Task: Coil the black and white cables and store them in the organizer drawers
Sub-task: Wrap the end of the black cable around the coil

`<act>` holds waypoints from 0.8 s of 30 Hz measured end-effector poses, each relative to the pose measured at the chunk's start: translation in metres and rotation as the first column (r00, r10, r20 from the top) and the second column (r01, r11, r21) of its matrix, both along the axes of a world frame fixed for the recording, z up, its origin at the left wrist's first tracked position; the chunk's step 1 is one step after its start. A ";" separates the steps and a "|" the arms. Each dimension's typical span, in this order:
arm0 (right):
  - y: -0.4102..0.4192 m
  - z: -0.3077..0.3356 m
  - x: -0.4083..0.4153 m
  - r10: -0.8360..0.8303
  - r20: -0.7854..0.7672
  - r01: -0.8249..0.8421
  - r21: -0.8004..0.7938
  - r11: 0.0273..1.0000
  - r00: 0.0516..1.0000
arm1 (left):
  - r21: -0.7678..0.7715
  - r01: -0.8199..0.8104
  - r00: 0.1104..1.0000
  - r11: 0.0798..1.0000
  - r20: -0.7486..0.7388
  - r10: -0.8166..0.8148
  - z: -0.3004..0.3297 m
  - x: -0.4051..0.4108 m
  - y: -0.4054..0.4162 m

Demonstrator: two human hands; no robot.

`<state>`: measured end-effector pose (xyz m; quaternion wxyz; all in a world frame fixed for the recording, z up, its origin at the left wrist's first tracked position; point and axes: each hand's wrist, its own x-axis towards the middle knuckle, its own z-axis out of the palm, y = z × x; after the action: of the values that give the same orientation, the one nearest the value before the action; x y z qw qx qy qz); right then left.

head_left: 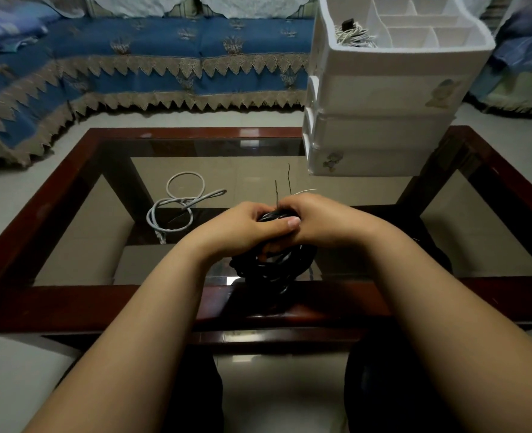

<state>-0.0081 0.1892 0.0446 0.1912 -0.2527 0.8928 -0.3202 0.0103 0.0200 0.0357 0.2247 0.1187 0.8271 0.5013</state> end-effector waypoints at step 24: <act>-0.013 -0.016 0.005 -0.163 -0.404 0.301 0.308 0.903 0.900 | -0.201 -0.248 0.916 0.948 -0.366 0.163 -0.025 0.010 0.020</act>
<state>-0.0035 0.1759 0.0285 0.0234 -0.1586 0.9801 -0.1174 0.0207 0.0395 0.0106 0.0349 0.0881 0.9165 0.3886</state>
